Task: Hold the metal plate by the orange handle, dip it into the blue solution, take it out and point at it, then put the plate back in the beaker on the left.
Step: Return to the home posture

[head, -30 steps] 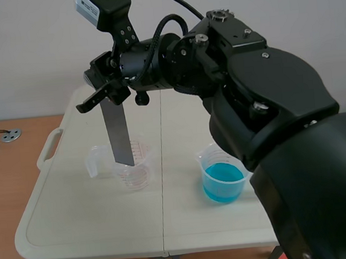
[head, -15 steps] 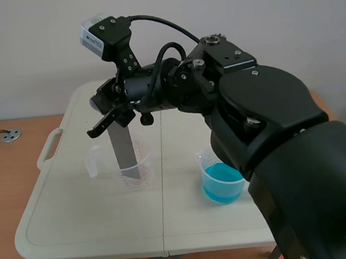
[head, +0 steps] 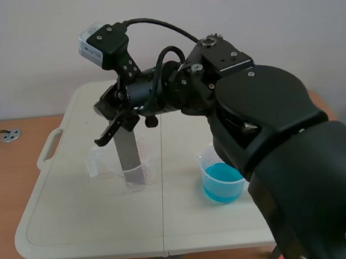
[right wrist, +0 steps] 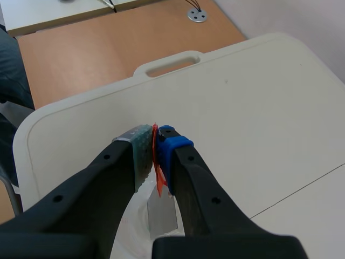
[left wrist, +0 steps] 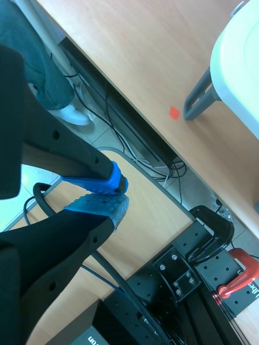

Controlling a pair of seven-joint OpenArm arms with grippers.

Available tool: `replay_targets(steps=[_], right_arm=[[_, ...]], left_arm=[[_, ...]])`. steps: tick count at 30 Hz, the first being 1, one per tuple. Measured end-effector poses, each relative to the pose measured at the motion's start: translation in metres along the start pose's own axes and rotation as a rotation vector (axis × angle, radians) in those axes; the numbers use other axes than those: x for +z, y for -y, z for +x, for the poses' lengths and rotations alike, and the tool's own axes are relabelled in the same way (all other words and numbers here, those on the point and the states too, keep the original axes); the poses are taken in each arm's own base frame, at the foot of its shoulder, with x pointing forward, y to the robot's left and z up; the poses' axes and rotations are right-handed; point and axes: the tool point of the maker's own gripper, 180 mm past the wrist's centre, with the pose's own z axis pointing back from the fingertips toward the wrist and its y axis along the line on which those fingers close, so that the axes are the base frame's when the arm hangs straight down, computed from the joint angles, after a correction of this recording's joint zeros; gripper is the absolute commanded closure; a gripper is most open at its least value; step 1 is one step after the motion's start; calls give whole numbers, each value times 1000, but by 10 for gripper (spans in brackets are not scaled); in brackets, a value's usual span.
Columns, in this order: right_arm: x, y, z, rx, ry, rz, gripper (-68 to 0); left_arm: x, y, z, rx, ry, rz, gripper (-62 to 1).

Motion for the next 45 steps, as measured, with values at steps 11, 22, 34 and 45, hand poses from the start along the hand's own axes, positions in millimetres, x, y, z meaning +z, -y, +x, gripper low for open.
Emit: replay_targets(steps=[11, 22, 34, 45], right_arm=[[0, 3, 0, -7, 0, -18, -11], [0, 6, 1, -14, 3, -36, -259], [2, 24, 1, -65, 10, -135, -665], [2, 23, 2, -74, 17, -130, -665]], left_arm=[[0, 0, 0, 0, 0, 0, -27], [0, 0, 0, 0, 0, 0, -28], [0, 0, 2, 2, 10, 0, -623], [-3, -2, 6, -5, 25, 3, -623]])
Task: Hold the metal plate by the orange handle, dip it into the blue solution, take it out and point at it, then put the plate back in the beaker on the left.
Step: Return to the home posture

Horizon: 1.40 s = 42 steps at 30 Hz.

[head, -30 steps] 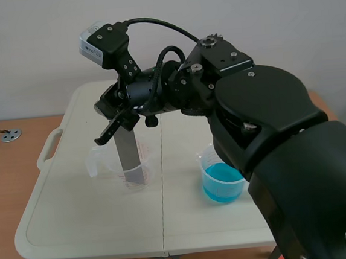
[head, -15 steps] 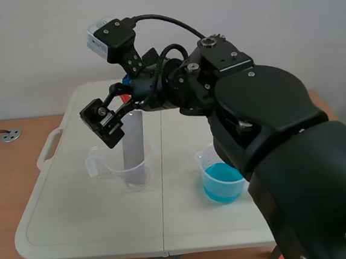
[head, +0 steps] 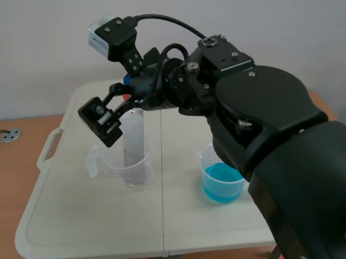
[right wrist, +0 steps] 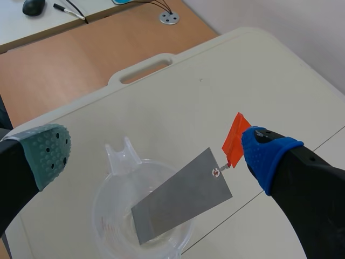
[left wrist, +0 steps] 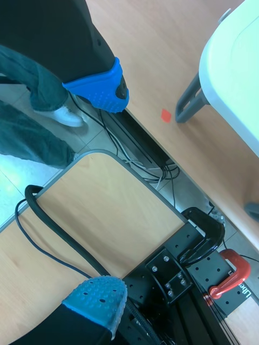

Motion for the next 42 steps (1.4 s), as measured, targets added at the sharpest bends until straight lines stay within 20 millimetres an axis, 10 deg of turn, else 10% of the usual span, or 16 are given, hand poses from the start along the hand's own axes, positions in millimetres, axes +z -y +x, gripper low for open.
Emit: replay_targets(steps=[9, 24, 42], right_arm=[[15, 14, 9, -2, -6, -57, -665], [116, 53, 14, 31, 81, -232, -665], [215, 58, -31, -60, 34, -341, -665]], left_arm=[[0, -1, 6, 14, 35, 3, -623], [10, -56, 153, -1, 538, 219, -623], [-17, -22, 227, 11, 730, 200, -623]])
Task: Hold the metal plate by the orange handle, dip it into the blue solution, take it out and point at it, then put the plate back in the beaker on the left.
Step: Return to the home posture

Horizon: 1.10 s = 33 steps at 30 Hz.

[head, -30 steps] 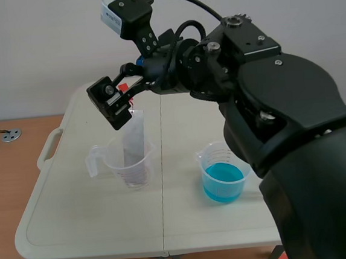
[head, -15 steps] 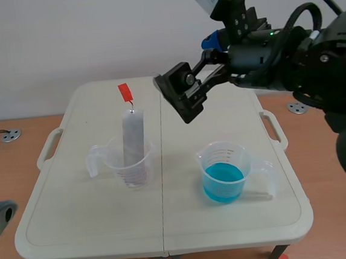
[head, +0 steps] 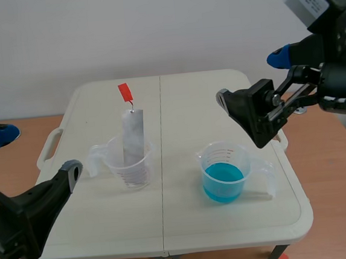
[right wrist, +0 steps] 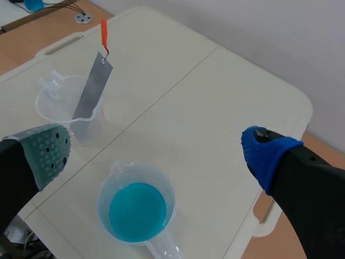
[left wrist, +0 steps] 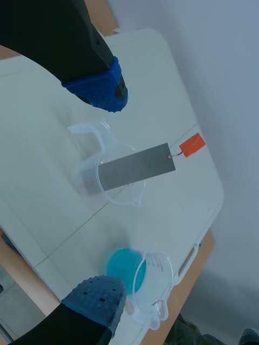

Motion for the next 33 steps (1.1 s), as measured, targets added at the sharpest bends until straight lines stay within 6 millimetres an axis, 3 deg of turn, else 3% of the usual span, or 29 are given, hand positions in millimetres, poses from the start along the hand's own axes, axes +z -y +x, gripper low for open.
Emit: replay_targets(steps=[6, 12, 33], right_arm=[[9, -3, -15, -30, -21, -7, -665], [9, -3, -14, -33, -13, -6, -665], [9, -3, -13, -29, -6, -8, -665]], left_arm=[[-8, 8, 4, 8, 21, -26, -623], [-13, 3, 14, -14, 54, -20, -623], [-13, 6, 14, -11, 53, -39, -623]])
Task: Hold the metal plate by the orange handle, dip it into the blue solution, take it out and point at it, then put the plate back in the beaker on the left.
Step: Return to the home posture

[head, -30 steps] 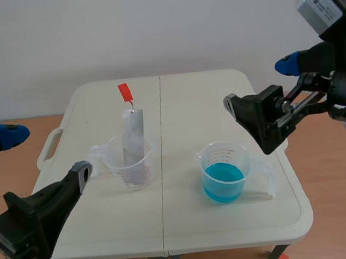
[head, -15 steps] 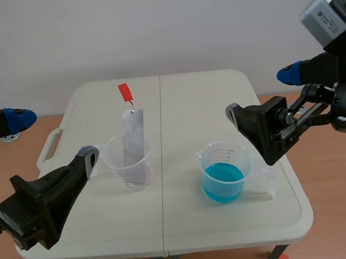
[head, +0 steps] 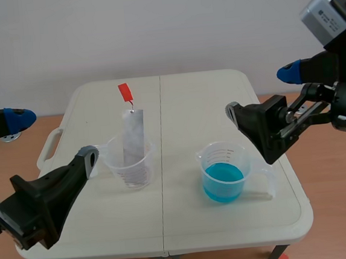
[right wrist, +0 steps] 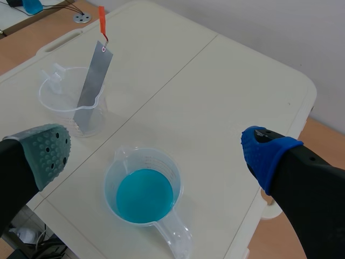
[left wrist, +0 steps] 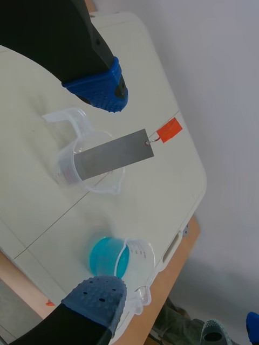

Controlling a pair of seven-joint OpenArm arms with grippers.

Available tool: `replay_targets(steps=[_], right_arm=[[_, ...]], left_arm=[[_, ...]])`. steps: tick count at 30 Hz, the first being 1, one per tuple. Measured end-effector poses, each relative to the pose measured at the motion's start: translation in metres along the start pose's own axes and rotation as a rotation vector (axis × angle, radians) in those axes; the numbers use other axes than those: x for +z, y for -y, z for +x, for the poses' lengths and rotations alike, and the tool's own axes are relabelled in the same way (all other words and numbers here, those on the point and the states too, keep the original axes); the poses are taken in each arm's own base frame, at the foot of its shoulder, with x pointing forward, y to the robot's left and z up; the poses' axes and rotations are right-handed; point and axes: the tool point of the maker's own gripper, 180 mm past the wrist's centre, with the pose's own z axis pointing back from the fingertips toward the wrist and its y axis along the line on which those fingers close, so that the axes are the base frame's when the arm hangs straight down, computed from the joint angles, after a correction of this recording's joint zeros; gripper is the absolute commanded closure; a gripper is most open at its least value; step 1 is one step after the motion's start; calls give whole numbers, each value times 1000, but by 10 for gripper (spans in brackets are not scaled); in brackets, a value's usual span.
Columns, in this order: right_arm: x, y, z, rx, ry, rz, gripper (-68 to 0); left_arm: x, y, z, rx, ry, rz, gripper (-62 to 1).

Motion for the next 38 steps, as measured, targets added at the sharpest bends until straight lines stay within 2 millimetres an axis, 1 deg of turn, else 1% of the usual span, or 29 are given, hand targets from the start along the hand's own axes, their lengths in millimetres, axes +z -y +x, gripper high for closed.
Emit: replay_targets(steps=[5, 38], right_arm=[[0, 0, 3, 0, 15, 0, -665], [0, 0, 3, 0, 16, 0, -665]], left_arm=[[0, 0, 0, 0, 0, 0, -623], [0, 0, 0, 0, 0, 0, -623]])
